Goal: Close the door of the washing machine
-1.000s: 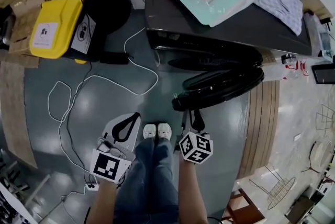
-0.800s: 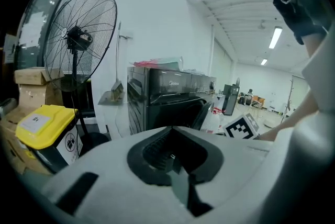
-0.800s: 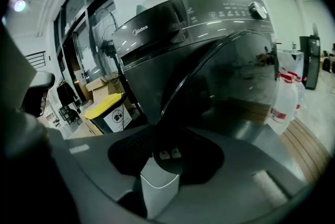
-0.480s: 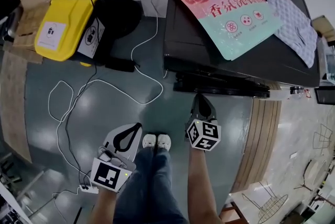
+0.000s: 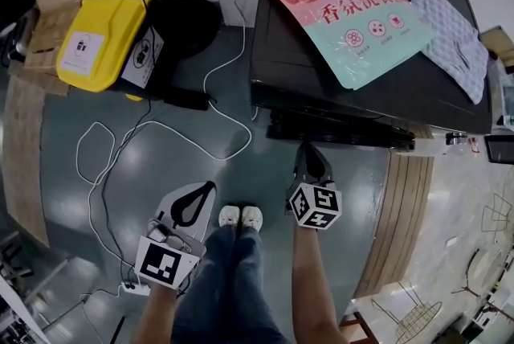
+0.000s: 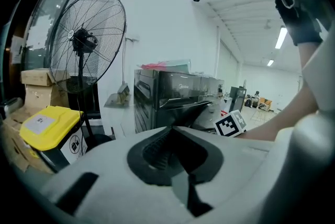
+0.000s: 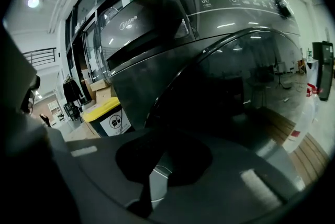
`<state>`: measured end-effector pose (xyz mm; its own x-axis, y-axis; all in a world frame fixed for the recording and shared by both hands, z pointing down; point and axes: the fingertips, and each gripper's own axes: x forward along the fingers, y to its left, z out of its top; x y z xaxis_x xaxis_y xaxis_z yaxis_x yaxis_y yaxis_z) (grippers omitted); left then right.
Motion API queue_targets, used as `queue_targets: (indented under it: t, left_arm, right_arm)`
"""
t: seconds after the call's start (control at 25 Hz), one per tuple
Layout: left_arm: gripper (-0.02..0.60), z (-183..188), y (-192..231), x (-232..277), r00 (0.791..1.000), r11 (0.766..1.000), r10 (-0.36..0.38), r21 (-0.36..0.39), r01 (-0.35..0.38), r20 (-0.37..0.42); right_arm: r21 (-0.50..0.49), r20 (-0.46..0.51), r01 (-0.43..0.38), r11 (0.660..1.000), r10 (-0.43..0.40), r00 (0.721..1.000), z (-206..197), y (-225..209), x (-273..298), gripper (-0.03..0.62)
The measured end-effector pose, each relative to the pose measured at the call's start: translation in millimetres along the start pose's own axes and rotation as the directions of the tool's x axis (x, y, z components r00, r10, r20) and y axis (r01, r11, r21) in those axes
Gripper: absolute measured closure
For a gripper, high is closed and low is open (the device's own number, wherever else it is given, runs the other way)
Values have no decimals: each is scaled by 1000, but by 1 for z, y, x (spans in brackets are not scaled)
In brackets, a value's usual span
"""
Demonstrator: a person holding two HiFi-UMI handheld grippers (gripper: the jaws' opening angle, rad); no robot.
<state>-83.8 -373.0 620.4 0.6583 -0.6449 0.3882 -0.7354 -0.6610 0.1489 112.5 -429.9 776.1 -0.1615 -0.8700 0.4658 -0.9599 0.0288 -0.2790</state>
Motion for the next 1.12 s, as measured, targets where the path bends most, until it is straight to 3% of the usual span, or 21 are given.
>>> queue_targets:
  t: [0.24, 0.48, 0.64, 0.84, 1.12]
  left_arm:
    - [581, 44, -13, -4, 999, 999, -3, 43, 1, 53]
    - [581, 147, -25, -27, 987, 988, -16, 153, -9, 162]
    - [581, 223, -30, -33, 963, 977, -33, 211, -25, 269]
    - [581, 310, -34, -38, 916, 963, -75, 266, -36, 395]
    - [581, 362, -55, -65, 881, 951, -116, 309, -35, 459]
  right_arm:
    - [-4, 42, -18, 1000, 18, 999, 44, 9, -40, 582]
    - [-45, 206, -5, 999, 14, 978, 161, 32, -139, 582]
    - [-135, 368, 21, 991, 30, 929, 265, 42, -189, 582]
    - [-200, 546, 71, 977, 51, 836, 374, 55, -240, 582]
    - [-218, 628, 101, 971, 61, 776, 415, 77, -298, 582]
